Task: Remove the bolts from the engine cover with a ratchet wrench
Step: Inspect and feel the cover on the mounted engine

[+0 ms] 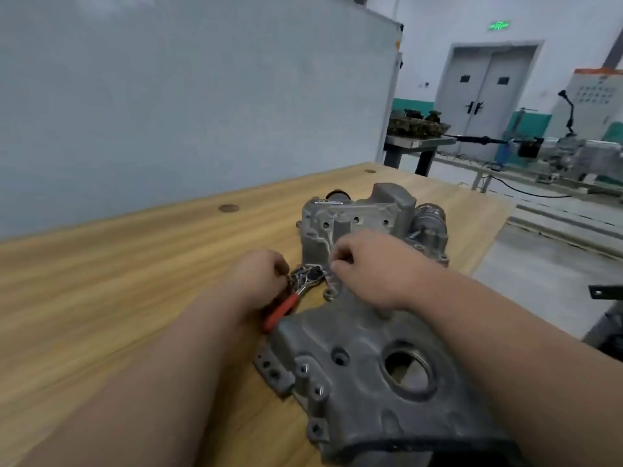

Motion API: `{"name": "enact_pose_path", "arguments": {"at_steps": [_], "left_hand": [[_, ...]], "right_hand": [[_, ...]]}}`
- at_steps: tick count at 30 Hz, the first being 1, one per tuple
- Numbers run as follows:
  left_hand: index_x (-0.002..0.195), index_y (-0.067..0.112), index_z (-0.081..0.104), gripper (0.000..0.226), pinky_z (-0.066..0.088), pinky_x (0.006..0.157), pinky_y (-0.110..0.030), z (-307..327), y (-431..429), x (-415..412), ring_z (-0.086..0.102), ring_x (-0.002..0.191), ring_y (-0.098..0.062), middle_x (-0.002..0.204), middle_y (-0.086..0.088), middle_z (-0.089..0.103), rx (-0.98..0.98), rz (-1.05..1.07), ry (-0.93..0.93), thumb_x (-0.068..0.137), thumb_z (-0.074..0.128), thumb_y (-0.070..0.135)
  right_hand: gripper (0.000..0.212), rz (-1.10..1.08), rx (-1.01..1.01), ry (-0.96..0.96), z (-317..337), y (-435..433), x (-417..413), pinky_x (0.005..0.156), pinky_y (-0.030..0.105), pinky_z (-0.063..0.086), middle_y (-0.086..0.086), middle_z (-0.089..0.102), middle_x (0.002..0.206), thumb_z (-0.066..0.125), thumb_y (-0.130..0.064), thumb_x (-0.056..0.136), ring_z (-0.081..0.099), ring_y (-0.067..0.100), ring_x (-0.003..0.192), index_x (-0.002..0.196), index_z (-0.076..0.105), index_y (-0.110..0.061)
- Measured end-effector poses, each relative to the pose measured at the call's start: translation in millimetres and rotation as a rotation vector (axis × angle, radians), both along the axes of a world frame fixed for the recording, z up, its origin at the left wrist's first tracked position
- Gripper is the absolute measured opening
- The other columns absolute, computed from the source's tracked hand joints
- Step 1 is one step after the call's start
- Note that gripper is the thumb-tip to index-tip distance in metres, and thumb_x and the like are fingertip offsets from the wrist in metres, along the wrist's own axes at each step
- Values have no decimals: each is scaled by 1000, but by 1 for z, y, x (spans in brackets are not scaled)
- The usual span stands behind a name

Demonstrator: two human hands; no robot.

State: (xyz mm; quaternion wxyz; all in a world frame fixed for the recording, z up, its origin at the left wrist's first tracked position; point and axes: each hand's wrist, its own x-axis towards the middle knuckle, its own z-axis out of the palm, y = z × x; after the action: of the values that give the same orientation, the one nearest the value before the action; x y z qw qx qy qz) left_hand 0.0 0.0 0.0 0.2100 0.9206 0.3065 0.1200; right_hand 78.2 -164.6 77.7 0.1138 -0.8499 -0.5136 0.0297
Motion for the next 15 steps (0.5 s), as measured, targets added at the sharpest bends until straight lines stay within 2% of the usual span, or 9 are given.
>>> {"name": "enact_pose_path", "arguments": {"at_steps": [3,5,7,10,13,15], "left_hand": [[108,20,69,20,41,68,-25,-4,8,8,55,84,-16,106,-2,67,73,-2,46,92,58,21],[95,20,70,13,44,67,-27,-4,13,11,55,78,-17,98,-4,68,86,13,90,91,58,22],[88,19,67,11,48,65,-30,-4,21,13,57,75,-20,88,-3,65,88,36,112,91,56,22],[100,21,67,14,41,61,-25,-4,29,12,51,74,-15,84,3,57,75,87,104,94,55,23],[107,20,69,19,44,67,-26,-2,31,11,57,85,-17,99,0,64,43,109,98,94,54,24],[106,20,69,19,45,66,-26,0,30,10,58,84,-16,94,1,63,26,95,121,94,57,27]], "right_hand": [[24,60,-118,-61,-10,58,10,83,34,51,7,66,111,48,-22,96,61,25,100,107,67,-13],[24,100,-215,-104,-20,86,13,84,37,54,9,66,109,48,-18,94,61,27,98,108,67,-11],[21,135,-260,-148,-31,102,19,77,34,53,8,66,104,49,-13,94,61,26,91,104,66,-10],[19,148,-282,-165,-43,112,24,75,34,54,8,66,100,51,-11,94,61,25,88,103,67,-9],[20,130,-298,-139,-50,113,29,79,35,56,8,67,100,52,-16,95,63,25,89,103,69,-9],[24,124,-297,-103,-49,114,30,80,36,56,8,68,99,53,-24,95,63,25,89,103,70,-10]]}}
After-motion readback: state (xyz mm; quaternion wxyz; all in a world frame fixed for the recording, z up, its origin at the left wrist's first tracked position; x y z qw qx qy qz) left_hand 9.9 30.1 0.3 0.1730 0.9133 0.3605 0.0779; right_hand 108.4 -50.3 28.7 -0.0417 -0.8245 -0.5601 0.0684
